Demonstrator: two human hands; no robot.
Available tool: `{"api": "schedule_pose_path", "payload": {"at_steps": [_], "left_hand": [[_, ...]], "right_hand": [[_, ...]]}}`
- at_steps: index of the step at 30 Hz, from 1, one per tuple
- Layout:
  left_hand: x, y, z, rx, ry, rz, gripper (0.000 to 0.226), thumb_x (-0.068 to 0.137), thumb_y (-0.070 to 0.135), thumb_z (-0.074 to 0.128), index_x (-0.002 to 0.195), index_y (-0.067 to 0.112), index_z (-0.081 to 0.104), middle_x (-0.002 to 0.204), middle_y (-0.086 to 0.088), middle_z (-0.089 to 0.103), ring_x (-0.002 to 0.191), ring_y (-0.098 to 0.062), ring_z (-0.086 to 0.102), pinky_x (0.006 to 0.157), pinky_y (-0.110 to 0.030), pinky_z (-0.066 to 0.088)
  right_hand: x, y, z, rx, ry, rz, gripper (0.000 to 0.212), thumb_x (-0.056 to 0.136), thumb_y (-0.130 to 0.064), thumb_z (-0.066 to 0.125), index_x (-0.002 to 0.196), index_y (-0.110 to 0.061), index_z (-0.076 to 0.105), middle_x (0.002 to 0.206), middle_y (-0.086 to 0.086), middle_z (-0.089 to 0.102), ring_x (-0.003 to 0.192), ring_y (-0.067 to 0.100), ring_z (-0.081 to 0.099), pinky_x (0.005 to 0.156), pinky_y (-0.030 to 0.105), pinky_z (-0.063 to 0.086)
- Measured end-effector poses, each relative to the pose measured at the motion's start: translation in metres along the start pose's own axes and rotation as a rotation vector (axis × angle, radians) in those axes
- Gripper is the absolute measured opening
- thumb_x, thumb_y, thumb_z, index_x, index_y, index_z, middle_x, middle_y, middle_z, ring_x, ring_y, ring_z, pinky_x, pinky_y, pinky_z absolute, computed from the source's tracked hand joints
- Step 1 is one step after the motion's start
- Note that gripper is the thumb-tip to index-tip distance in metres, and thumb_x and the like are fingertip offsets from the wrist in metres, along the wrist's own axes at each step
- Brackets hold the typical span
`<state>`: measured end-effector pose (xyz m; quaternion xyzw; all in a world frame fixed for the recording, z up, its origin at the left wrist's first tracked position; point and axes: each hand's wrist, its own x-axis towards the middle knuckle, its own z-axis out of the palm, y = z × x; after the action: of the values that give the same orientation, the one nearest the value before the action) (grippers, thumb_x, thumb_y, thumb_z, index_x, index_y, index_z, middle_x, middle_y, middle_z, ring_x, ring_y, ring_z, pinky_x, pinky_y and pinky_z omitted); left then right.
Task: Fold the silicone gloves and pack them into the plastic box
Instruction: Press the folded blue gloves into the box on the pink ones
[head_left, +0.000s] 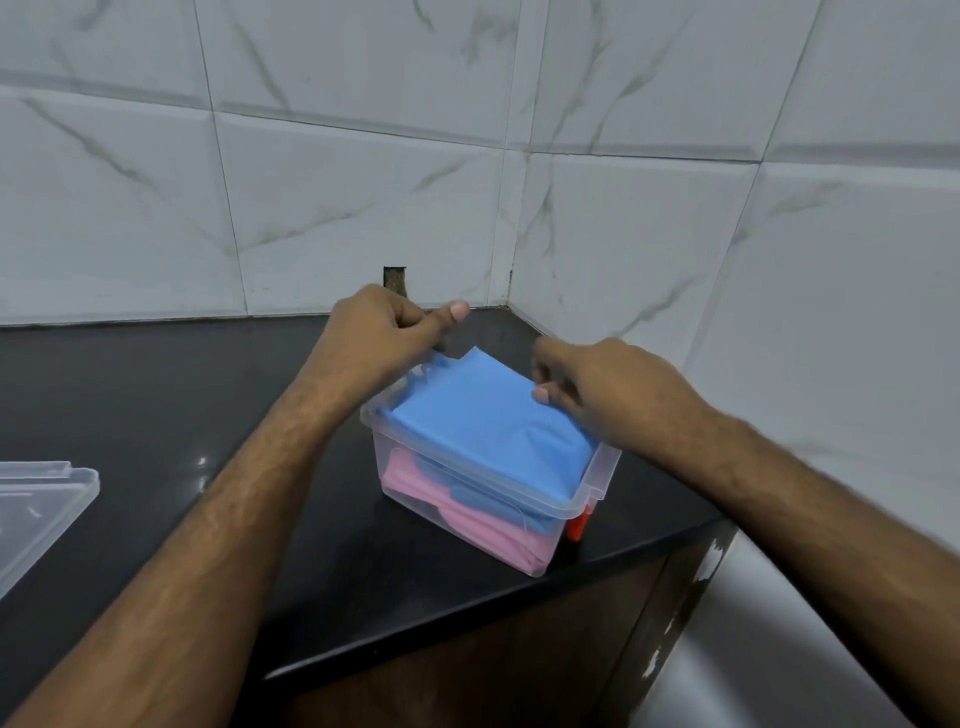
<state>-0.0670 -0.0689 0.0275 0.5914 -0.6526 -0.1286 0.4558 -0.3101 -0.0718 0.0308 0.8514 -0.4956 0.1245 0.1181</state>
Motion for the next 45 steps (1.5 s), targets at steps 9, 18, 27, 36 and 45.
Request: {"api": "schedule_pose_path", "payload": {"at_steps": [9,18,27,36,45], "left_hand": [[-0.008,0.001,0.007,0.28,-0.467,0.536,0.026,0.089,0.028,0.079,0.115,0.025,0.08,0.122,0.011,0.069,0.112,-0.007,0.062,0.099,-0.035,0.049],[0.0,-0.004,0.011,0.316,-0.637,0.364,0.064,0.082,0.05,0.079,0.141,0.032,0.062,0.138,0.018,0.052,0.119,-0.001,0.05,0.095,-0.018,0.043],[-0.003,-0.003,0.013,0.356,-0.632,0.321,0.082,0.068,0.07,0.075,0.14,0.033,0.062,0.138,0.019,0.049,0.125,-0.003,0.045,0.109,-0.026,0.035],[0.001,-0.005,0.012,0.345,-0.647,0.313,0.096,0.061,0.075,0.071,0.146,0.035,0.053,0.139,0.021,0.045,0.119,-0.001,0.042,0.101,-0.024,0.032],[0.013,-0.003,0.005,0.44,-0.748,0.293,0.088,0.07,0.059,0.084,0.148,0.034,0.051,0.141,0.023,0.043,0.123,-0.003,0.044,0.105,-0.024,0.034]], "right_hand": [[0.0,0.001,0.009,0.083,0.033,-0.031,0.017,0.103,-0.04,0.048,0.101,-0.031,0.062,0.092,-0.01,0.064,0.084,0.015,0.059,0.069,0.032,0.045],[0.0,-0.004,0.007,-0.09,0.026,0.057,0.011,0.102,-0.04,0.049,0.099,-0.03,0.053,0.095,-0.006,0.054,0.075,0.017,0.051,0.051,0.025,0.024],[-0.018,-0.03,-0.018,-0.045,-0.063,0.008,0.024,0.102,-0.043,0.051,0.104,-0.022,0.063,0.096,-0.005,0.057,0.087,0.017,0.054,0.071,0.032,0.042],[-0.015,-0.046,-0.038,-0.12,-0.407,0.111,0.075,0.075,-0.077,0.061,0.107,-0.009,0.058,0.104,0.007,0.049,0.078,0.014,0.044,0.074,0.029,0.037],[-0.016,-0.052,-0.039,-0.255,-0.523,0.024,0.08,0.085,-0.066,0.062,0.139,-0.011,0.041,0.125,0.013,0.042,0.093,0.026,0.052,0.079,0.038,0.048]]}}
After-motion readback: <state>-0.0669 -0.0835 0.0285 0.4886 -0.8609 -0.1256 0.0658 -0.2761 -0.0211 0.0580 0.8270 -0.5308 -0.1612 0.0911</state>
